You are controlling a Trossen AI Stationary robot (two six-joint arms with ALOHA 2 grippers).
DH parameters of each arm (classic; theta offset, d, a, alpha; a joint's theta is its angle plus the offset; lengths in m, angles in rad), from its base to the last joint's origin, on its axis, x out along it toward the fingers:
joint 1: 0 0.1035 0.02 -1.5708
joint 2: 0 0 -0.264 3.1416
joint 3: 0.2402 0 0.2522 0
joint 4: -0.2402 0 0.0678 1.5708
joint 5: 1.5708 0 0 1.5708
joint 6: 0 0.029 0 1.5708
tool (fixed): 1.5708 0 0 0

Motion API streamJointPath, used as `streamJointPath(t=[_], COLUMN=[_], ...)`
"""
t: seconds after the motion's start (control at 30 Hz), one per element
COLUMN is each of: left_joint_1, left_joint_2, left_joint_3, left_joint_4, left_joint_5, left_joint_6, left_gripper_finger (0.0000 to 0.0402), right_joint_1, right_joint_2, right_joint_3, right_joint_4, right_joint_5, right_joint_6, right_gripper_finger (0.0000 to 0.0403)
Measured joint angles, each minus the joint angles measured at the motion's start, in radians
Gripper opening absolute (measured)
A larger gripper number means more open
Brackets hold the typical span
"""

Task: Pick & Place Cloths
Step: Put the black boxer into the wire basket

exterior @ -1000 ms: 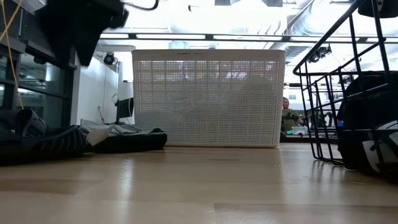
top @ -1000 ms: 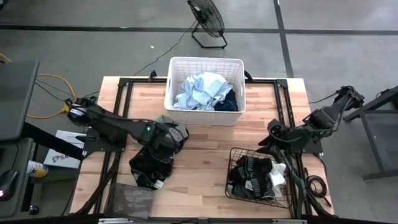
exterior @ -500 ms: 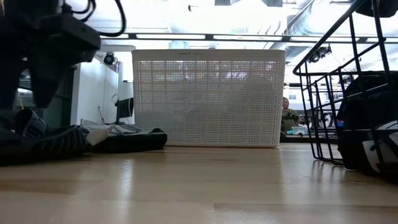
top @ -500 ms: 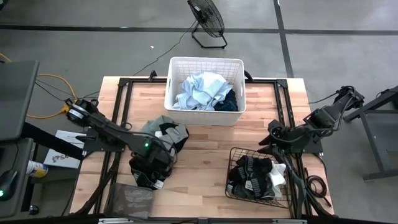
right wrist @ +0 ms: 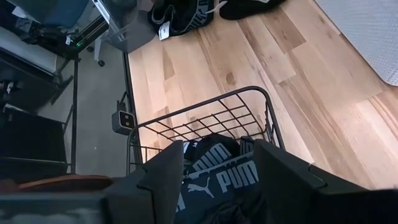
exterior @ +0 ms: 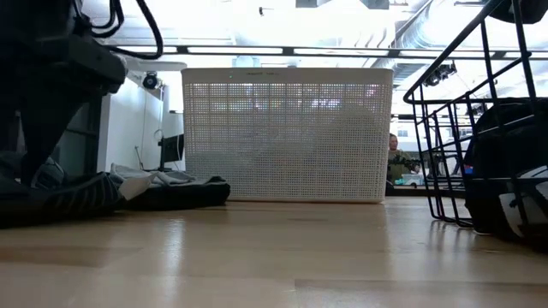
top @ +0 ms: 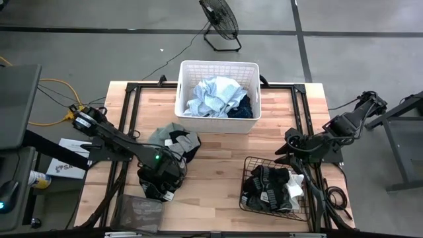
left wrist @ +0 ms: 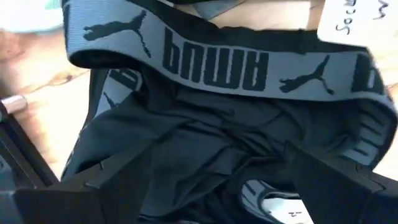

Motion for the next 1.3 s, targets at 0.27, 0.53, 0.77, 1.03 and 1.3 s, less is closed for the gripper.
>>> streamJointPath(t=[0.27, 0.53, 0.77, 1.03, 1.3], left_joint_1=[0.000, 0.000, 0.001, 0.001, 0.000], left_joint_2=[0.079, 0.119, 0.110, 0.113, 0.109], left_joint_3=[0.000, -0.034, -0.148, -0.163, -0.164], left_joint_4=[0.015, 0.110, 0.274, 0.313, 0.343], left_joint_5=[0.001, 0.016, 0.078, 0.087, 0.120], left_joint_6=[0.047, 0.090, 0.081, 0.113, 0.116], left_gripper_finger=[0.0347, 0.0347, 0.0347, 0.0278, 0.0116], right_joint_1=[0.000, -0.002, -0.004, -0.004, -0.004], right_joint_2=[0.000, 0.000, 0.000, 0.000, 0.000], right_joint_3=[0.000, 0.000, 0.000, 0.000, 0.000], right_joint_4=[0.003, 0.009, 0.009, 0.009, 0.008], right_joint_5=[0.000, 0.035, 0.048, 0.074, 0.075], right_joint_6=[0.001, 0.017, 0.044, 0.071, 0.069], right_gripper_finger=[0.0188, 0.0188, 0.0188, 0.0188, 0.0188])
